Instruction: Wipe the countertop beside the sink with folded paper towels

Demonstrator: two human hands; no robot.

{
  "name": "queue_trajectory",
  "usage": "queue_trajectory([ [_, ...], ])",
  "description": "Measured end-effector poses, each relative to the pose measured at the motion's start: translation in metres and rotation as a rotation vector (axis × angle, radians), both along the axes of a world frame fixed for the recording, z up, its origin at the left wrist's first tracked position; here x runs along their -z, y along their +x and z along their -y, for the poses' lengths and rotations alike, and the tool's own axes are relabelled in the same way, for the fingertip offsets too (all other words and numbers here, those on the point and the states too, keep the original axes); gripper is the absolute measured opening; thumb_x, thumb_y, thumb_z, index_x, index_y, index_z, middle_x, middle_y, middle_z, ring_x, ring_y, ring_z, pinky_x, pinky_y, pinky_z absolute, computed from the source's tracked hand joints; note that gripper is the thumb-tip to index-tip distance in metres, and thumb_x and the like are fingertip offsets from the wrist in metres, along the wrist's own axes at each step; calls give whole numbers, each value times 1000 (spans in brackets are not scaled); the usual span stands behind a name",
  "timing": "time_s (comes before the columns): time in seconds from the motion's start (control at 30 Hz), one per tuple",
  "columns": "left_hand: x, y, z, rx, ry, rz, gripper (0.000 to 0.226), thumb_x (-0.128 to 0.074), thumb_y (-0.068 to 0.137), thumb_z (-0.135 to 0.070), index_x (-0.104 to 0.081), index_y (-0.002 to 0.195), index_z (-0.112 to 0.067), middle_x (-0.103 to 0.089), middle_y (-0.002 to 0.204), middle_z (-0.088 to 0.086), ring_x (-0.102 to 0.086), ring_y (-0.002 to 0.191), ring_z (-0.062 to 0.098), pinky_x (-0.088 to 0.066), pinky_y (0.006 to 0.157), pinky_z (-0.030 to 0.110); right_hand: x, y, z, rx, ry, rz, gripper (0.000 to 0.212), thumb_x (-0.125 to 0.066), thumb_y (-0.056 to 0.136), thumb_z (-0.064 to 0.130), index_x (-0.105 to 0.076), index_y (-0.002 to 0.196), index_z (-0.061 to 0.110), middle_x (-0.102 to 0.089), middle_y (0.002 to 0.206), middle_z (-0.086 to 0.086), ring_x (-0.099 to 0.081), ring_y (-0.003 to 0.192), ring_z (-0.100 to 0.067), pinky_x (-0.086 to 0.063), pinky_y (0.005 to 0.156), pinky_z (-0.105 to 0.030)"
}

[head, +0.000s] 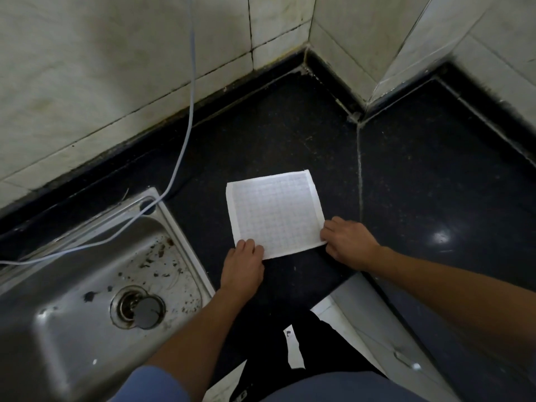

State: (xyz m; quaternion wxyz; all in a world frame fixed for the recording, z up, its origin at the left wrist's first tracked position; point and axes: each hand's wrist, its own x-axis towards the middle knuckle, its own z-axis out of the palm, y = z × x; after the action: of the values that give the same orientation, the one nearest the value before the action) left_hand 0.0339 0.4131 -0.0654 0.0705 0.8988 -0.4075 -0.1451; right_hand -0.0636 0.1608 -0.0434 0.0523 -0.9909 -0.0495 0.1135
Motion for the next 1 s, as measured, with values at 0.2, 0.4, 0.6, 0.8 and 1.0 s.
queue_trajectory([
  [0.2,-3,-4,-38,150,-55,-109,29,-79,52,-2,-58,66,-17,-55,72,-3,-54,66,15,-44,51,24,-3,-22,1,86,140,-191,14,-58,84,21,-67,95,22,-64,95,5,-59,92,-16,-49,66,-32],
  [0.4,-39,36,-30,-299,-249,-400,13,-66,82,-6,-70,88,-17,-65,79,-4,-60,71,9,-45,67,21,-34,5,21,348,347,-214,13,-59,89,29,-69,98,28,-67,95,10,-61,87,-11,-46,73,-28],
  [0.6,-47,106,15,-664,-377,-404,15,-75,75,-6,-64,83,-13,-65,78,8,-60,72,17,-50,74,29,-35,68,40,689,482,-134,10,-69,82,27,-66,91,30,-65,86,9,-62,84,-13,-51,75,-32],
  [0.8,-24,130,38,-710,-274,-375,13,-72,79,-6,-62,80,-14,-57,65,-4,-59,74,16,-47,75,27,-13,102,45,747,380,-184,10,-66,82,29,-64,91,29,-67,93,2,-63,89,-21,-54,80,-37],
  [1.0,-2,142,44,-745,-181,-334,12,-71,81,-17,-60,84,-19,-66,83,5,-64,86,24,-51,79,33,9,109,48,752,307,-148,9,-64,85,31,-58,92,28,-67,93,0,-63,87,-24,-53,75,-37],
])
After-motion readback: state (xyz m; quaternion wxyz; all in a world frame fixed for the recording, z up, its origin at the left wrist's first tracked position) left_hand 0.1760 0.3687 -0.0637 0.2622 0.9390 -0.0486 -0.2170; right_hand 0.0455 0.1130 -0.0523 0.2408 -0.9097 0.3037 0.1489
